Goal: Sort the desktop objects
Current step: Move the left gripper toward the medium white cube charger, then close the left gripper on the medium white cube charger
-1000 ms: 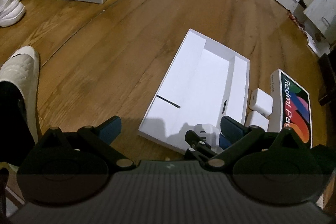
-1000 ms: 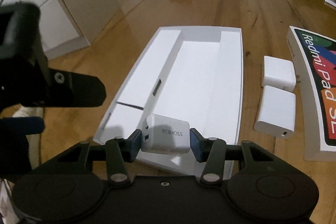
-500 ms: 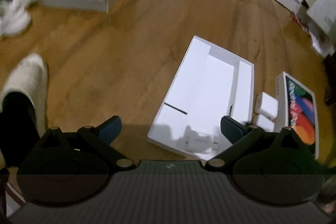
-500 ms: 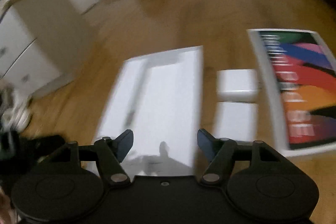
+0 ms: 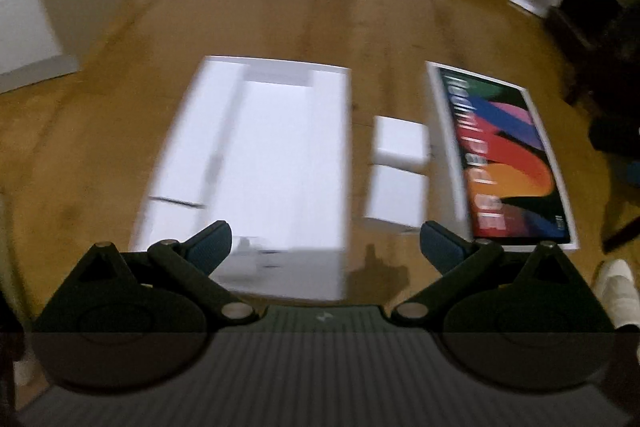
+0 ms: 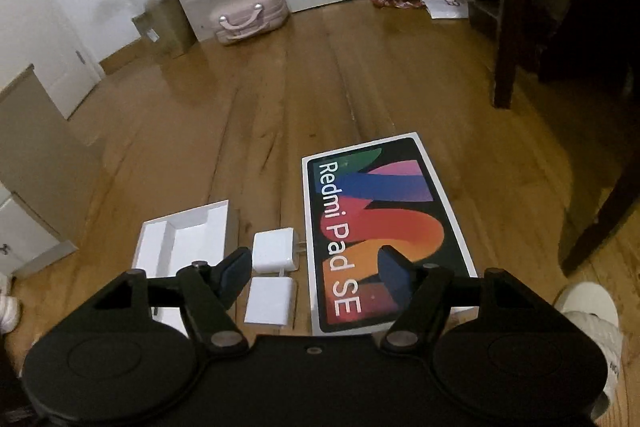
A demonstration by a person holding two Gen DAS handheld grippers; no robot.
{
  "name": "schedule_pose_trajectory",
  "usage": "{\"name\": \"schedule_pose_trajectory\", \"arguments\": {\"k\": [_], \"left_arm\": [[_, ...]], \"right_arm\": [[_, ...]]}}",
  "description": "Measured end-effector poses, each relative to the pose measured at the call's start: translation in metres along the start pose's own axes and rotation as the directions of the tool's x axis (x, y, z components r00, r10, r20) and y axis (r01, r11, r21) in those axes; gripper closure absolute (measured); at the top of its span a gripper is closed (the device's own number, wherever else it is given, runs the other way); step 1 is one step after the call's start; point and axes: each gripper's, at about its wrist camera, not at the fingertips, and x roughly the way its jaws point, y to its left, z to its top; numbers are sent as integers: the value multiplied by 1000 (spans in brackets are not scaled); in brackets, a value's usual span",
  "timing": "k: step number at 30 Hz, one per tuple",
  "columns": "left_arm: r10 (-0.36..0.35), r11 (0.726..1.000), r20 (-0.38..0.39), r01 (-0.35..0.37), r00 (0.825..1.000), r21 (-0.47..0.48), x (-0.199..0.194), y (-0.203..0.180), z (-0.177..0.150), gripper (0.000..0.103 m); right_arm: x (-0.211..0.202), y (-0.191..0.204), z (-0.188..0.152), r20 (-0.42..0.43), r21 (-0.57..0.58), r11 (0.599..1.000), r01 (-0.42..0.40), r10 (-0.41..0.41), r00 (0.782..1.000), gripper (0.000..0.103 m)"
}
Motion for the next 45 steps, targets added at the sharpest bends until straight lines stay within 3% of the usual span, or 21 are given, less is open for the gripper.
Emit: {"name": "schedule_pose_trajectory", "arguments": {"k": [3, 8, 11, 15, 19, 22, 27, 31, 33, 35, 36, 45], "left_arm": [[15, 994, 6, -15, 1000, 109, 17, -30, 4, 1], [-18, 991, 13, 16, 1000, 133, 39, -45, 18, 3], [0, 988, 6, -1, 1000, 153, 50, -50, 25, 4], [9, 977, -34, -2, 999, 211, 63, -55, 30, 23], [-33, 989, -78, 44, 996, 143, 80, -45, 26, 24], [-36, 983, -76, 49, 996, 178, 90, -51, 18, 24], [-14, 981, -77, 29, 997, 190, 101, -64, 10, 24], [14, 980, -79, 2, 997, 197, 108, -65, 15, 24], [2, 984, -97, 15, 995, 176, 110, -58, 17, 28], [-21, 990, -120, 37, 993, 138, 110, -49, 18, 47], [-38, 992, -132, 53, 991, 114, 110, -45, 18, 50], [-60, 994, -121, 71, 991, 88, 100, -38, 4, 51]], "right_arm": [[8, -15, -5, -20, 33, 999, -10, 11, 1000, 28], [43, -46, -11, -37, 145, 988, -48, 54, 998, 28], [61, -54, -14, -31, 208, 974, -87, 95, 995, 28], [77, -55, -16, -29, 262, 960, -98, 109, 994, 28], [85, -53, -18, -46, 273, 960, -54, 69, 997, 28], [88, -52, -23, -56, 283, 959, -18, 35, 998, 28], [96, -54, -25, -66, 270, 963, -21, 41, 997, 28], [96, -72, -27, -71, 310, 949, 58, -38, 997, 28], [95, -77, -29, -59, 356, 933, 51, -32, 998, 28], [95, -76, -30, -48, 391, 920, 33, -15, 999, 28], [95, -74, -31, -47, 394, 919, 26, -8, 999, 28], [96, -63, -38, -74, 384, 921, 69, -44, 996, 28]]}}
